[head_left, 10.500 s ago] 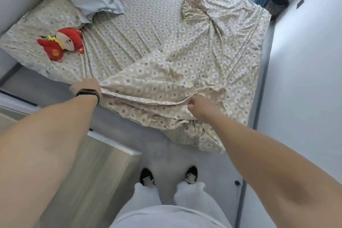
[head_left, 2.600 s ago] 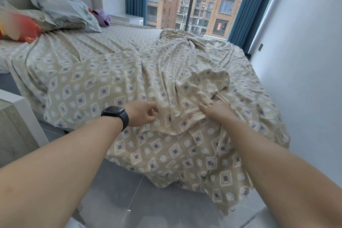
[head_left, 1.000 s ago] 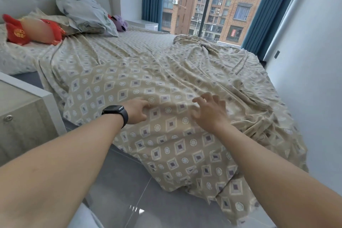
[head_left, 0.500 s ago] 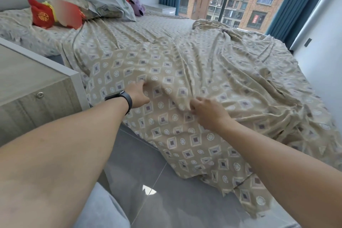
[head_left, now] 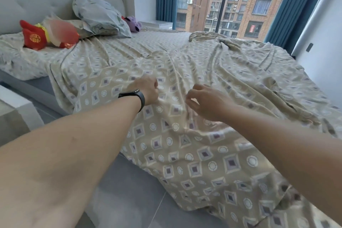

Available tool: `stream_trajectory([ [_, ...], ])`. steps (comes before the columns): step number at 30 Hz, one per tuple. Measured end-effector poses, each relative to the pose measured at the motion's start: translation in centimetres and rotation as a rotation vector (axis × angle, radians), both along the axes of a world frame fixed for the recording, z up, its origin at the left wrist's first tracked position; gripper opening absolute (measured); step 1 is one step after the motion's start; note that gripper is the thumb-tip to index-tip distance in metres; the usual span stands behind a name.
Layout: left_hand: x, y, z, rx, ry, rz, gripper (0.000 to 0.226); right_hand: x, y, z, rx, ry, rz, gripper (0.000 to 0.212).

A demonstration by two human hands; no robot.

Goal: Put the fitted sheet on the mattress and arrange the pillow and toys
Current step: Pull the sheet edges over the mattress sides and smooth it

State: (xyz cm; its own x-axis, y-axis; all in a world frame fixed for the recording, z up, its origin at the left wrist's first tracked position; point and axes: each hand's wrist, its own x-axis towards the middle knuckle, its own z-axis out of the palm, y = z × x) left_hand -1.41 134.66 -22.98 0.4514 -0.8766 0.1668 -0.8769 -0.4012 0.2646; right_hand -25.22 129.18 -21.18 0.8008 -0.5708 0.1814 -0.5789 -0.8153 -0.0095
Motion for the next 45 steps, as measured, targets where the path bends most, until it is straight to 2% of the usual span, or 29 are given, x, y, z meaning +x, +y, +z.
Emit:
stream_trajectory([
  [2, 0.1, -3.9, -0.5, 0.110, -0.017, -0.050, 0.045, 1.5, -3.0, 1.0, 0.040, 0.025, -0.036, 0.039],
  [4, 0.1, -6.8, -1.8, 0.126, 0.011, -0.072, 0.061, 2.8, -5.2, 1.3, 0.071, 0.086, -0.065, 0.044],
  [7, 1.0, -9.4, -3.6, 0.129, 0.001, -0.087, 0.063, 3.9, -7.3, -0.2, 0.122, 0.215, -0.045, 0.051],
  [10, 3.2, -11.5, -3.9, 0.169, -0.011, -0.082, 0.075, 4.6, -9.8, -2.5, 0.251, 0.249, -0.008, 0.064],
  [13, 6.0, -13.6, -3.5, 0.222, 0.030, -0.043, 0.085, 6.3, -13.1, -3.6, 0.318, 0.280, 0.018, 0.068],
  [17, 8.7, -16.4, -3.6, 0.234, -0.024, 0.014, 0.087, 9.6, -16.9, -4.2, 0.329, 0.263, 0.020, 0.070],
  [20, 10.6, -18.5, -3.3, 0.262, 0.028, 0.041, 0.092, 12.5, -19.5, -4.5, 0.320, 0.235, 0.032, 0.070],
  [24, 13.6, -21.0, -3.4, 0.280, -0.007, 0.085, 0.117, 16.5, -23.4, -4.7, 0.303, 0.202, 0.045, 0.067],
  [26, 15.2, -22.5, -3.5, 0.244, -0.032, 0.104, 0.123, 18.5, -25.8, -4.8, 0.286, 0.178, 0.057, 0.066],
  [31, 17.6, -24.7, -3.9, 0.210, -0.016, 0.176, 0.127, 23.5, -31.4, -4.6, 0.300, 0.201, 0.055, 0.065],
  [35, 17.9, -25.2, -4.6, 0.153, -0.024, 0.207, 0.114, 27.8, -35.3, -5.4, 0.218, 0.178, 0.054, 0.061],
  [45, 18.5, -25.8, -3.7, 0.194, 0.006, 0.220, 0.098, 35.9, -41.3, -5.1, 0.229, 0.263, 0.132, 0.061],
])
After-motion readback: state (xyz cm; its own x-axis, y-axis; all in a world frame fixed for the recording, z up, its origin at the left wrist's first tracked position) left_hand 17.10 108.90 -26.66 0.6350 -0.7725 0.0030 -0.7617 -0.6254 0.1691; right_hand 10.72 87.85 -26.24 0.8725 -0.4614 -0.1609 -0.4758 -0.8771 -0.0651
